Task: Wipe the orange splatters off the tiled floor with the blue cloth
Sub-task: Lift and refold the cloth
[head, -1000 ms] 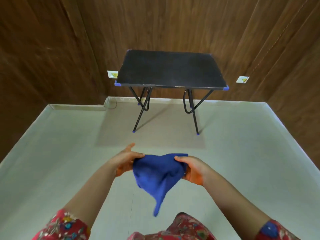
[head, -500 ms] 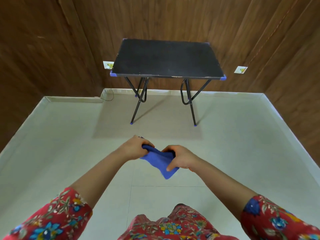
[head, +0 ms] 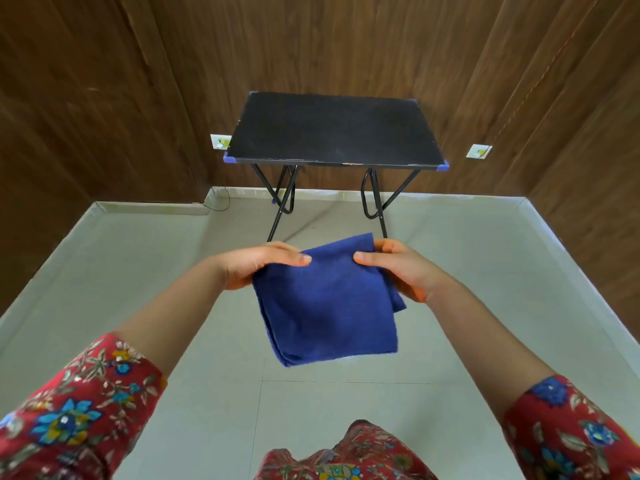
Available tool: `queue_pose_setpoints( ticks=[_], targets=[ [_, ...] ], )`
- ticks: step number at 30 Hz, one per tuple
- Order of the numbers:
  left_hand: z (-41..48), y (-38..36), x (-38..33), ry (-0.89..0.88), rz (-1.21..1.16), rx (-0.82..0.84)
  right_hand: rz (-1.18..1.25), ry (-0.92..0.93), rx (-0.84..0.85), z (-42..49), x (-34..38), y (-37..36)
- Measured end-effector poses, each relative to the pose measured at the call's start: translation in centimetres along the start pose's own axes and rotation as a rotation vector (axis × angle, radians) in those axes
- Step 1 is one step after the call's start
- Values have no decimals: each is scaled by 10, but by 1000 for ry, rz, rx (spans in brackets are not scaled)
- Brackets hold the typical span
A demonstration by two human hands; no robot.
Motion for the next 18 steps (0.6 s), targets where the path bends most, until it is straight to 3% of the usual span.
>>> queue_pose_setpoints(
  ticks=[2,5,8,10,13,18],
  targets=[
    [3,-11,-2,-4,1,39,234,-41,-74,-7,-8,0],
    [7,-11,-5,-54,-148,-37,837,-135,-95,-16,-50,-24],
    [12,5,9,-45,-213,-245,974,-161,-11,-23,-84,-61],
    [12,20,23,-23,-236,-401,999,-178,-60,-25,-93,-67],
    [9,29,41,11,-279,-480,707,-204,-213,-22,-95,-51],
    [-1,22,53,-31,-462,-413,115,-148,-481,-26,-71,-14]
  ],
)
Point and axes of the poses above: each hand's wrist, its own z-axis towards the middle knuckle, its own y-axis out of the back of the hand, x = y × z, the point moved 10 cm from there along z, towards the middle knuckle, and after that the axes turned 11 degrees about -z, right-handed, at the moved point
